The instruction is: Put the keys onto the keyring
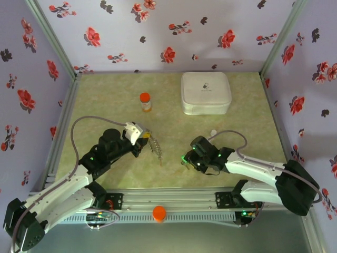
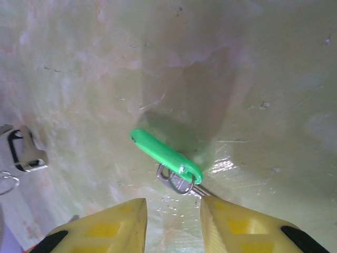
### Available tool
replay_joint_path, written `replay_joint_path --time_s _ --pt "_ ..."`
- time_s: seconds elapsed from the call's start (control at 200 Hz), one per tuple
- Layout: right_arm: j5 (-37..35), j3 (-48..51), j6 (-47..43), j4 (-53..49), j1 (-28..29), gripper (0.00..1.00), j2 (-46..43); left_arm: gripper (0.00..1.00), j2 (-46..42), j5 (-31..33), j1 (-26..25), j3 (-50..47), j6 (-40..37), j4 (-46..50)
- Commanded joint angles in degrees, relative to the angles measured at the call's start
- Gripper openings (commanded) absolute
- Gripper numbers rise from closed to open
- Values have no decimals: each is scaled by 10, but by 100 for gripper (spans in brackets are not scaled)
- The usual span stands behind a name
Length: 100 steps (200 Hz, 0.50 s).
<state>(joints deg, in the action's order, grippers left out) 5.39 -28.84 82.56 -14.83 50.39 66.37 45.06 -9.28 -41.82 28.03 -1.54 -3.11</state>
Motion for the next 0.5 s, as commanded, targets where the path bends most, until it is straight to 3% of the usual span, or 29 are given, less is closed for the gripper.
replay_joint_path --time_s 0.0,0.305,0.495 --pt "-5 4 26 -3 13 32 -6 0 4 -8 -6 -1 -12 -47" --pt "-2 10 43 39 30 35 37 0 9 -9 -12 3 -16 -41" --pt "-5 10 43 60 30 31 53 0 5 -8 -14 1 -16 -36"
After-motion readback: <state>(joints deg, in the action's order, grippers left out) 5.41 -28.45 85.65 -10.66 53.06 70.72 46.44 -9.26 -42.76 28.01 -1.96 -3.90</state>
